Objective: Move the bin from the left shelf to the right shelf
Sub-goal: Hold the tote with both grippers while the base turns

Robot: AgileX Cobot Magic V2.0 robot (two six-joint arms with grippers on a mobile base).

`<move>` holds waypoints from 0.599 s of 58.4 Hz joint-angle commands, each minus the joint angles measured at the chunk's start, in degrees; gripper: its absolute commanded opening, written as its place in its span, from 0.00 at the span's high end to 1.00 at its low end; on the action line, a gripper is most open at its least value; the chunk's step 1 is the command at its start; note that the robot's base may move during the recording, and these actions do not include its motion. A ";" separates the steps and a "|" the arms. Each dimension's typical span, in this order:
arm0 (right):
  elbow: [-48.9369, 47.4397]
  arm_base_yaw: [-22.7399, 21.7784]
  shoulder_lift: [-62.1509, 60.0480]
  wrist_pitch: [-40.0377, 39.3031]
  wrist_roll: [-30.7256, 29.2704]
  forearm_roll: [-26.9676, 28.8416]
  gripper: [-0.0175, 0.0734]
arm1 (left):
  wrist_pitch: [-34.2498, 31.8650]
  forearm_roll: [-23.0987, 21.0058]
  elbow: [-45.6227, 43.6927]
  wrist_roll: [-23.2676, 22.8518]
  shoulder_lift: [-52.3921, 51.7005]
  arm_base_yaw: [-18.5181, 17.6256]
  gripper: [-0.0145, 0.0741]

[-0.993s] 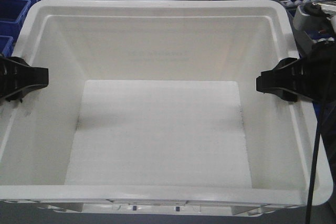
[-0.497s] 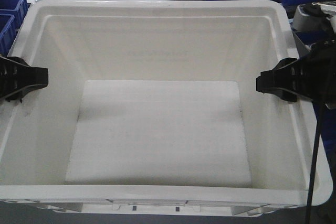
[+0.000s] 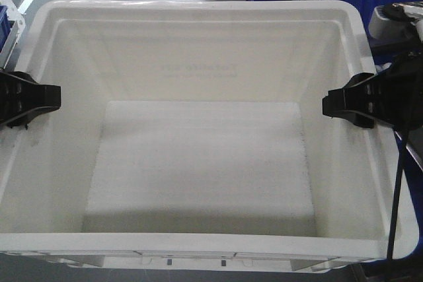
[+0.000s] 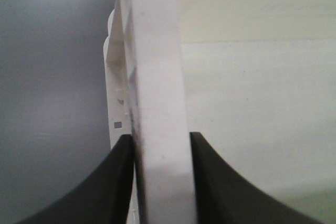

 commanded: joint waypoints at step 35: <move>-2.26 -0.02 -1.68 -5.07 -1.86 2.19 0.81 | -6.76 -2.34 -2.33 1.98 -1.99 -0.43 0.84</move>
